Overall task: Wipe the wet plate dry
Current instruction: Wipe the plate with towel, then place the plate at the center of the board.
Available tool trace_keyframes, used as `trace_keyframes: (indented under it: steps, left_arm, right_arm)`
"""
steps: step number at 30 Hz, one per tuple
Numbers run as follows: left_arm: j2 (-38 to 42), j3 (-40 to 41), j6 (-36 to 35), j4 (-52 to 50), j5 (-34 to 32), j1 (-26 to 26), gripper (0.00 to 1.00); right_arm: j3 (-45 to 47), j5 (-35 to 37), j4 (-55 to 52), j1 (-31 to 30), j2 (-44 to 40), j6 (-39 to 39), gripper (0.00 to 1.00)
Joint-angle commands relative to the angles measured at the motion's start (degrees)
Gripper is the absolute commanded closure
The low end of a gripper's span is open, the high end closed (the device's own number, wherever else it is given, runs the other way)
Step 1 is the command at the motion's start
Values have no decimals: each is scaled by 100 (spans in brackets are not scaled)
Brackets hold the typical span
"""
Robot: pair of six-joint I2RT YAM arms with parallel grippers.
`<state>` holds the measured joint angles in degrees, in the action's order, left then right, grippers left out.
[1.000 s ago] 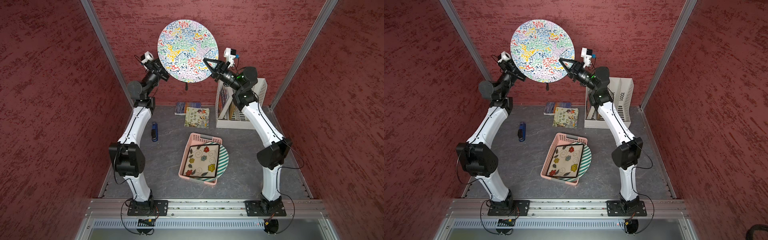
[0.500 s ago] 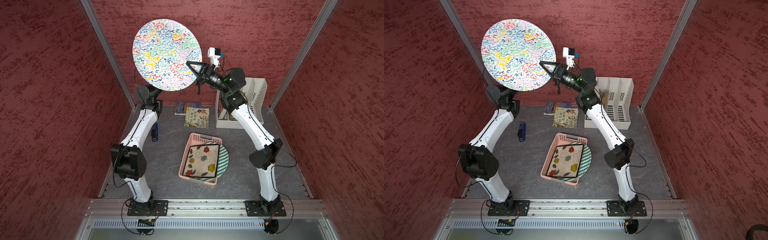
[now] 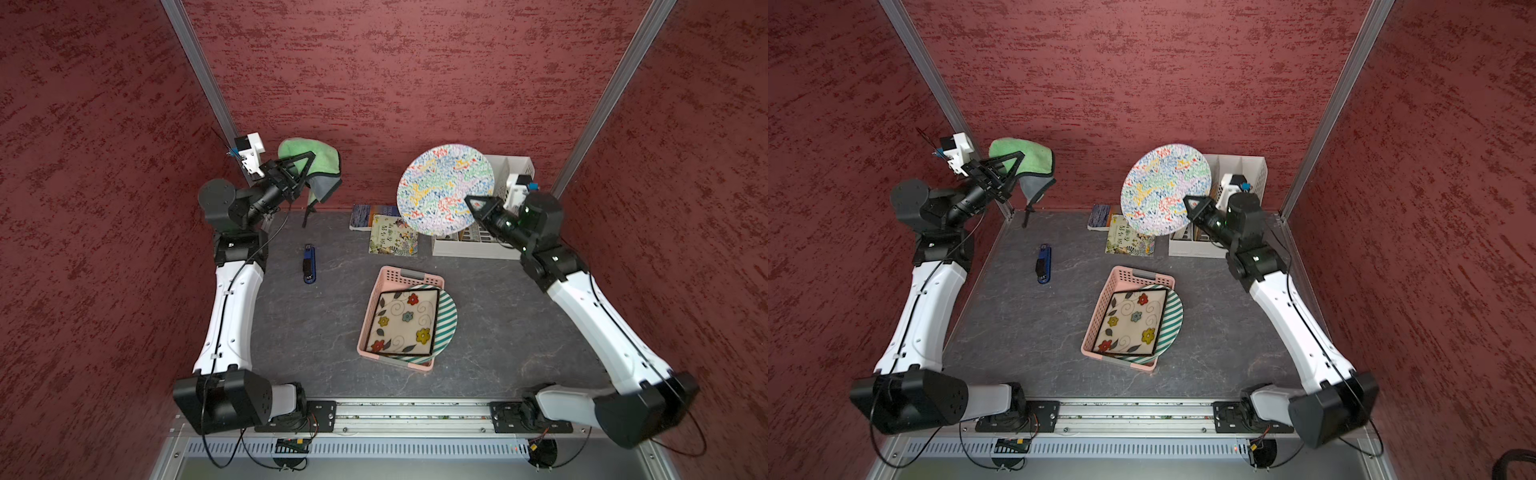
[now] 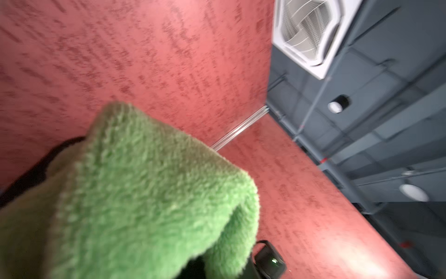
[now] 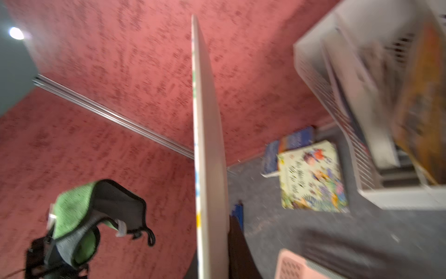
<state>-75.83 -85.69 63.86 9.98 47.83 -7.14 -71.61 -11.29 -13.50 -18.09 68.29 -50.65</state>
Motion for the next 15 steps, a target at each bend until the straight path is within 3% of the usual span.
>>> trace_keyframes:
  steps: [1, 4, 7, 11, 15]
  left_arm:
    - [-78, -677, -4250, -4329, -1507, 469, 100]
    - [-291, -780, -4832, -5045, -2281, 648, 100]
    - [-375, -635, -4795, -4996, -2213, 724, 100]
    - [-466, -572, -4770, -4932, -1994, 935, 100]
    - [-504, -501, -4736, -4856, -1633, 1035, 100]
  right_arm:
    - [936, 1064, -1280, 76, -1032, -97, 100]
    - [1564, 2061, -2207, 182, -1813, -447, 100]
    - [2047, 2553, -2705, 558, -2248, -502, 100]
    - [2697, 1902, -2158, 1220, -2287, -284, 100]
    - [2943, 1091, -1479, 1396, -1767, -98, 100]
